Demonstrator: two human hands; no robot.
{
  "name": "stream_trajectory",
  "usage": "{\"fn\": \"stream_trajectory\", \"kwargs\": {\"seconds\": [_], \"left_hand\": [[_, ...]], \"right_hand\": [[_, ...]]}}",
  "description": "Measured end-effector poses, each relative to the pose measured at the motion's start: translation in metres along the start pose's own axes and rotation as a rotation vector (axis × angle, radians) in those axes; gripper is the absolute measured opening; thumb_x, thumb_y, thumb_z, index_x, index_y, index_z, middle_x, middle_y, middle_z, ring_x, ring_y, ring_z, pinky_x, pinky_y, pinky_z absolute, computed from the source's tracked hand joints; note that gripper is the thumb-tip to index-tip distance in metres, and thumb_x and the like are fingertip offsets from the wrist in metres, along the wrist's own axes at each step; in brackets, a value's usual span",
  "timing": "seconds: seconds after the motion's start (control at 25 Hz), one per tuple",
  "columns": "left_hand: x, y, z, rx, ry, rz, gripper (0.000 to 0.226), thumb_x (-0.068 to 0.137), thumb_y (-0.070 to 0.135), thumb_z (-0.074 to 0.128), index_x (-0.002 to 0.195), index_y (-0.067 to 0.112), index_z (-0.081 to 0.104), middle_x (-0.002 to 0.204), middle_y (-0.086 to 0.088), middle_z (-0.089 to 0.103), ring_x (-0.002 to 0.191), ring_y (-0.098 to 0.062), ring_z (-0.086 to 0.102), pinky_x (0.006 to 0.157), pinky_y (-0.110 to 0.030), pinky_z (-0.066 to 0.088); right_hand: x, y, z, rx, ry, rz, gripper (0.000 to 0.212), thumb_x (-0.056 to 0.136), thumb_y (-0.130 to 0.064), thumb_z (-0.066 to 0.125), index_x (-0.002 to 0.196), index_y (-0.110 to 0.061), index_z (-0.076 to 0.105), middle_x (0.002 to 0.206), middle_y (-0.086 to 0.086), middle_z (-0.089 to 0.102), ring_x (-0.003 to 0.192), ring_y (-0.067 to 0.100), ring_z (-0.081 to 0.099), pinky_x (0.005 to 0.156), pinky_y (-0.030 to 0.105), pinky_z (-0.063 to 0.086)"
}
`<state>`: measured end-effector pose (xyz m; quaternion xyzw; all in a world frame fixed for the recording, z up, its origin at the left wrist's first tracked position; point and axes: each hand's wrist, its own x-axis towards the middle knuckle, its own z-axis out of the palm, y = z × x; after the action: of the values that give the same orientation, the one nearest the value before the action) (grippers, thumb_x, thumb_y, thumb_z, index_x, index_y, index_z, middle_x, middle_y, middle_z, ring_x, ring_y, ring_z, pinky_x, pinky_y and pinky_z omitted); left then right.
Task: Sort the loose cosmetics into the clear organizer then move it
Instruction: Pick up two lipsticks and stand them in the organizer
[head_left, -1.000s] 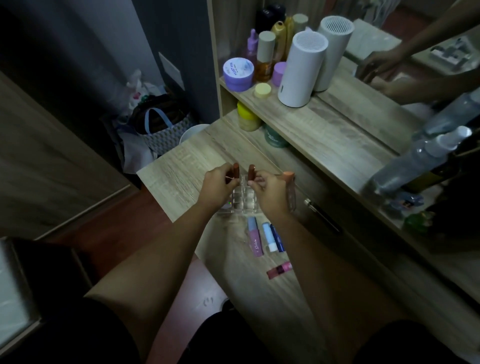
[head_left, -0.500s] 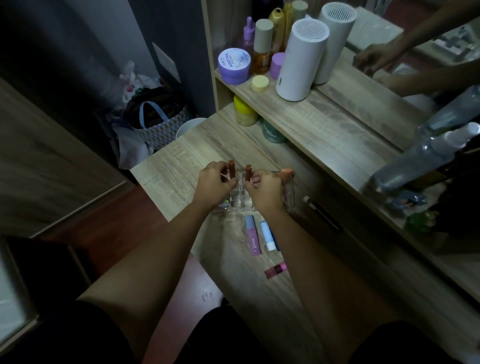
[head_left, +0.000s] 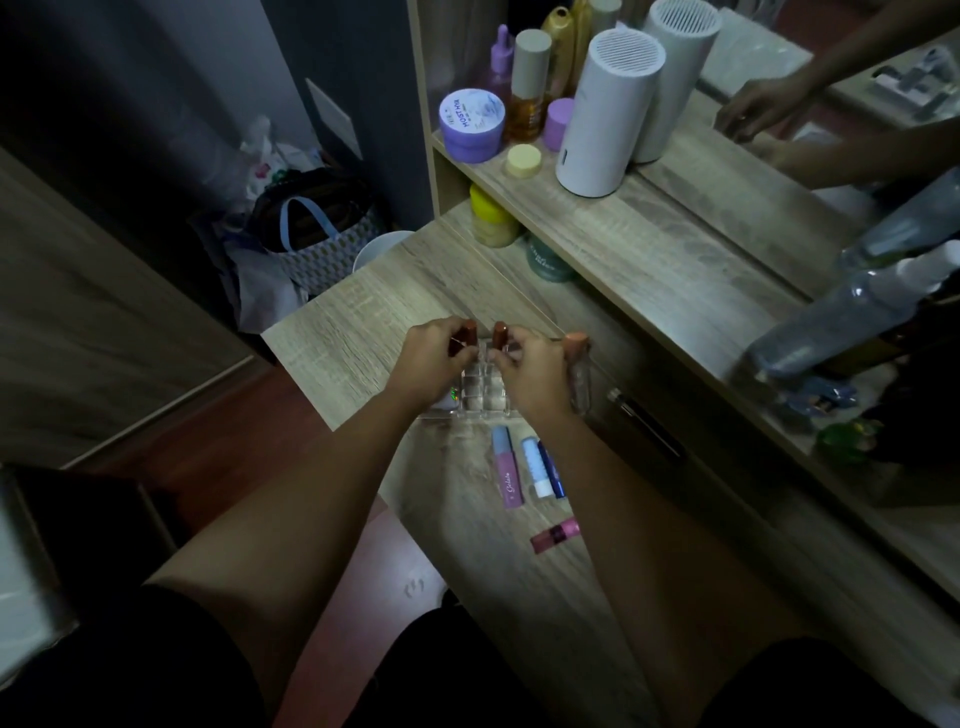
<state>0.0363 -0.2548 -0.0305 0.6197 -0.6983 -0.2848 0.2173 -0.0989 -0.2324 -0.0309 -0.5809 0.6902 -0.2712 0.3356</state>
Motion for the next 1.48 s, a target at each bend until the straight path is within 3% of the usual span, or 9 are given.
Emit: {"fn": "stream_trajectory", "kwargs": {"seconds": [0.28, 0.44, 0.72, 0.84, 1.04, 1.2, 1.4, 1.48], "left_hand": [[0.002, 0.001, 0.001, -0.005, -0.018, -0.007, 0.03, 0.079, 0.007, 0.067, 0.108, 0.006, 0.063, 0.102, -0.016, 0.071, 0.086, -0.026, 0.068, 0.08, -0.024, 0.049], [-0.001, 0.002, 0.0, -0.054, -0.031, -0.026, 0.035, 0.076, 0.003, 0.069, 0.111, 0.006, 0.062, 0.106, -0.017, 0.069, 0.086, -0.027, 0.07, 0.084, -0.032, 0.053], [-0.021, 0.016, -0.007, -0.135, 0.023, -0.076, 0.042, 0.076, 0.001, 0.068, 0.117, 0.008, 0.059, 0.115, -0.016, 0.064, 0.082, -0.027, 0.069, 0.082, -0.035, 0.057], [-0.037, 0.025, -0.008, -0.144, 0.038, -0.09, 0.051, 0.078, 0.0, 0.066, 0.127, 0.006, 0.051, 0.121, -0.017, 0.06, 0.084, -0.026, 0.069, 0.083, -0.037, 0.057], [-0.074, 0.033, -0.001, -0.107, 0.069, -0.159, 0.063, 0.083, 0.006, 0.065, 0.138, -0.001, 0.035, 0.128, -0.021, 0.056, 0.099, -0.03, 0.065, 0.093, -0.04, 0.052], [-0.106, 0.043, 0.011, -0.056, 0.061, -0.121, 0.037, 0.081, 0.005, 0.062, 0.116, 0.002, 0.055, 0.112, -0.019, 0.065, 0.084, -0.031, 0.067, 0.081, -0.033, 0.053], [-0.131, 0.049, 0.034, -0.048, -0.013, -0.14, 0.034, 0.081, 0.003, 0.06, 0.114, 0.0, 0.058, 0.099, -0.017, 0.066, 0.087, -0.03, 0.065, 0.083, -0.042, 0.052], [-0.136, 0.05, 0.044, -0.005, -0.035, -0.128, 0.037, 0.081, 0.002, 0.059, 0.119, 0.002, 0.059, 0.107, -0.023, 0.065, 0.093, -0.033, 0.065, 0.087, -0.041, 0.051]], "right_hand": [[0.002, -0.001, -0.005, -0.006, -0.069, 0.029, 0.04, 0.086, -0.008, 0.065, 0.125, -0.013, 0.057, 0.114, 0.01, 0.068, 0.101, 0.024, 0.066, 0.089, 0.044, 0.055], [0.0, -0.003, -0.007, -0.002, -0.08, 0.034, 0.049, 0.087, -0.008, 0.064, 0.133, -0.013, 0.05, 0.121, 0.009, 0.065, 0.107, 0.022, 0.064, 0.093, 0.041, 0.054], [-0.015, -0.002, -0.021, 0.043, 0.004, 0.002, 0.054, 0.084, -0.005, 0.067, 0.134, -0.008, 0.048, 0.118, 0.008, 0.064, 0.102, 0.018, 0.065, 0.09, 0.023, 0.051], [-0.03, 0.002, -0.03, 0.043, 0.018, -0.014, 0.052, 0.084, -0.006, 0.066, 0.133, -0.01, 0.049, 0.119, 0.008, 0.063, 0.1, 0.017, 0.064, 0.091, 0.032, 0.055], [-0.061, 0.02, -0.048, -0.045, 0.02, -0.014, 0.037, 0.087, -0.011, 0.063, 0.123, -0.012, 0.054, 0.121, 0.011, 0.061, 0.103, 0.021, 0.063, 0.088, 0.029, 0.054], [-0.089, 0.037, -0.061, -0.068, 0.017, -0.004, 0.04, 0.087, -0.007, 0.063, 0.126, -0.008, 0.055, 0.122, 0.013, 0.063, 0.11, 0.025, 0.062, 0.095, 0.038, 0.053], [-0.114, 0.061, -0.072, -0.099, 0.023, -0.01, 0.034, 0.086, -0.005, 0.064, 0.12, -0.007, 0.06, 0.118, 0.013, 0.065, 0.105, 0.026, 0.062, 0.094, 0.042, 0.051], [-0.117, 0.073, -0.075, -0.142, 0.026, 0.022, 0.036, 0.087, -0.006, 0.061, 0.123, -0.007, 0.058, 0.121, 0.013, 0.063, 0.107, 0.026, 0.061, 0.095, 0.042, 0.05]]}}
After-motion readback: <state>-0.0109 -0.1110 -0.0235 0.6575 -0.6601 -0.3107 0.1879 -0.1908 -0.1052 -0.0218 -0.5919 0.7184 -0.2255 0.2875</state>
